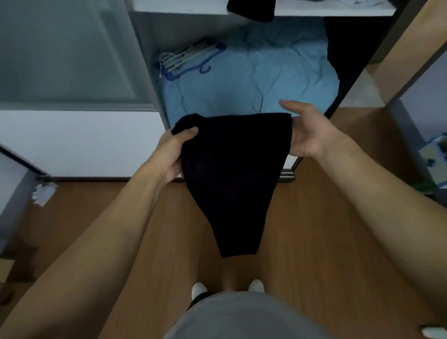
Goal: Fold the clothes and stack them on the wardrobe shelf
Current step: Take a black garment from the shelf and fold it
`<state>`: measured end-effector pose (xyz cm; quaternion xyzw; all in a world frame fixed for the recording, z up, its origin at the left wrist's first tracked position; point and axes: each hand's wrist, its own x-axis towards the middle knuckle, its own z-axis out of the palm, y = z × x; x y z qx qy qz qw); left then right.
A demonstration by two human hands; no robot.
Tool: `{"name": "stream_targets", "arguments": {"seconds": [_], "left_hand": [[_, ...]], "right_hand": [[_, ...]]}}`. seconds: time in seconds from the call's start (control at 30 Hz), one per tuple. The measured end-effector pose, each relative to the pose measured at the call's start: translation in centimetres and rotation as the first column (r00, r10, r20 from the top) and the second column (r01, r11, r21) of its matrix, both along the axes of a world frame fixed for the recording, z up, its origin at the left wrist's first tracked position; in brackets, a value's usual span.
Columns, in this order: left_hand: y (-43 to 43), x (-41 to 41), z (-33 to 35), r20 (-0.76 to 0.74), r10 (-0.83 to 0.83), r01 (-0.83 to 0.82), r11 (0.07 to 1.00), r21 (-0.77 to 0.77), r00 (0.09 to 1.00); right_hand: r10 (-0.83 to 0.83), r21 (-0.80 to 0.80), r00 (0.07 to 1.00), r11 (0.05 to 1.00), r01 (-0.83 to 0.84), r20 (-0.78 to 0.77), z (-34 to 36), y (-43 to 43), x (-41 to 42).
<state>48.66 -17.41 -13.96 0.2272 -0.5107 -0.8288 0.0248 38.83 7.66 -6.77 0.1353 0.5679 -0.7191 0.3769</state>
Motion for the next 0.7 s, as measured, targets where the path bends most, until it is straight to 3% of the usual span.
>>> {"name": "stream_targets", "arguments": {"seconds": [0.13, 0.2, 0.3, 0.47, 0.6, 0.7], "left_hand": [[0.7, -0.8, 0.2, 0.025, 0.05, -0.05, 0.999, -0.008, 0.998], [0.6, -0.6, 0.3, 0.004, 0.009, -0.009, 0.998, 0.06, 1.0], [-0.2, 0.4, -0.1, -0.049, -0.134, 0.139, 0.979, 0.147, 0.99], [-0.2, 1.8, -1.9, -0.001, -0.278, 0.274, 0.945, 0.176, 0.96], [1.3, 1.9, -2.2, 0.115, -0.262, 0.243, 0.957, 0.156, 0.958], [2.3, 0.9, -1.5, 0.194, -0.136, 0.123, 0.99, 0.075, 0.972]], "right_hand": [[0.038, 0.033, 0.988, 0.999, -0.034, -0.152, -3.0, 0.5, 2.6], [0.017, 0.028, 0.982, 1.0, -0.012, -0.187, -4.1, 0.2, 3.5], [-0.085, -0.067, 0.979, 0.995, 0.073, -0.188, -4.3, -0.1, 3.4], [-0.125, -0.14, 0.988, 0.984, 0.112, -0.087, -4.3, -0.7, 3.1], [-0.107, -0.17, 0.994, 0.98, 0.107, 0.008, -4.4, 0.1, 2.9], [-0.056, -0.175, 0.997, 0.984, 0.046, -0.048, -3.8, 0.9, 2.1]]}}
